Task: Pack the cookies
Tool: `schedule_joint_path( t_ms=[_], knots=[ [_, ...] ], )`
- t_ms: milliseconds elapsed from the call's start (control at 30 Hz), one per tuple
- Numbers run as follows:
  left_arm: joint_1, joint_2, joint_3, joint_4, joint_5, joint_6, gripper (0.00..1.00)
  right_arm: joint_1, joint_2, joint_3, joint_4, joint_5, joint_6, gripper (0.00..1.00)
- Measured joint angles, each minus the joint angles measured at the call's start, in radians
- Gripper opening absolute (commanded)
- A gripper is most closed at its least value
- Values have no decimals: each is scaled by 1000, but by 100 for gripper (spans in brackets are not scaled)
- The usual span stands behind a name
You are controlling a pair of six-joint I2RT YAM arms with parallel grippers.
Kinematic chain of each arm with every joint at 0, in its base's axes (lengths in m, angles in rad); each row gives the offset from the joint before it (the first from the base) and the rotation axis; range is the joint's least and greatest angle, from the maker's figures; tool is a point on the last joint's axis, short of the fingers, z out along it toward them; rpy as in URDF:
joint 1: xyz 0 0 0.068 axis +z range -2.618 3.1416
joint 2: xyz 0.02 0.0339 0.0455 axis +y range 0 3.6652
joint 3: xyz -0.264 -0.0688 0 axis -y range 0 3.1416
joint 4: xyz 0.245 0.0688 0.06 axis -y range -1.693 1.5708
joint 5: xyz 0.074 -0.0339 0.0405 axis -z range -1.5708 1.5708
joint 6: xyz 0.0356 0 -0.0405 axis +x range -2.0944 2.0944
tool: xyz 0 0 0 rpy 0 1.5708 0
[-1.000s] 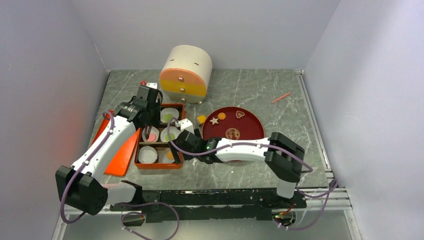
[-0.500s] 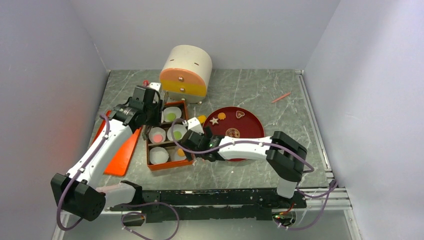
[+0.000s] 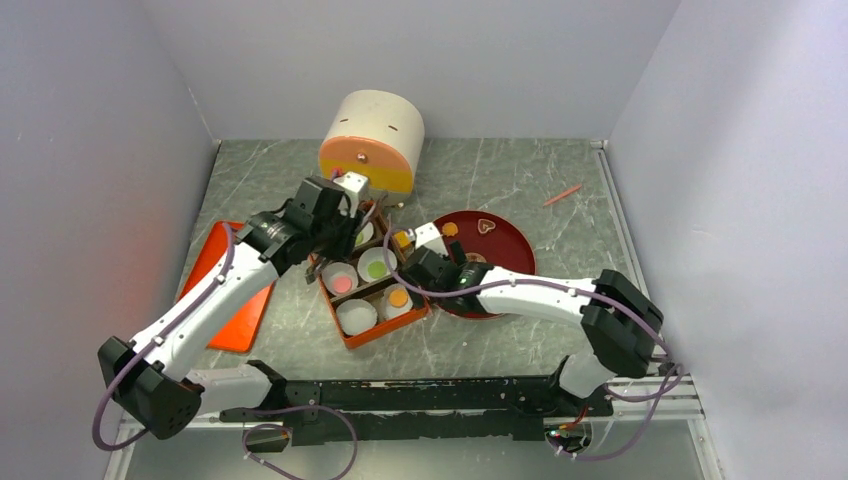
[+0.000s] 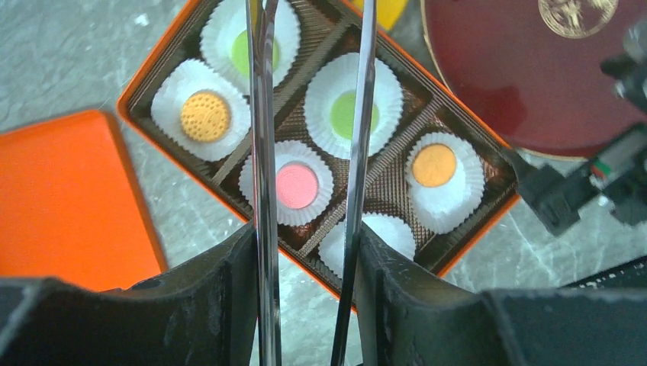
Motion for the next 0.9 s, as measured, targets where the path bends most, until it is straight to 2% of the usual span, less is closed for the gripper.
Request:
schedule_joint_path(
  t_ms=[200,433,633,900],
  knots=[
    [-129,52,46,0,-25,-1,50,-72,-96,-51,-19,-5,5,100],
    [-246,181,126,1,-80,-6,51,-95,-356,-121,-21,8,40,100],
    [-340,312,225,1,-121,-13,52,-155,-562,-192,-49,108,130,100],
    [-420,554,393,-8,-160,-32,53,-164,-719,-215,-171,262,232,100]
  ],
)
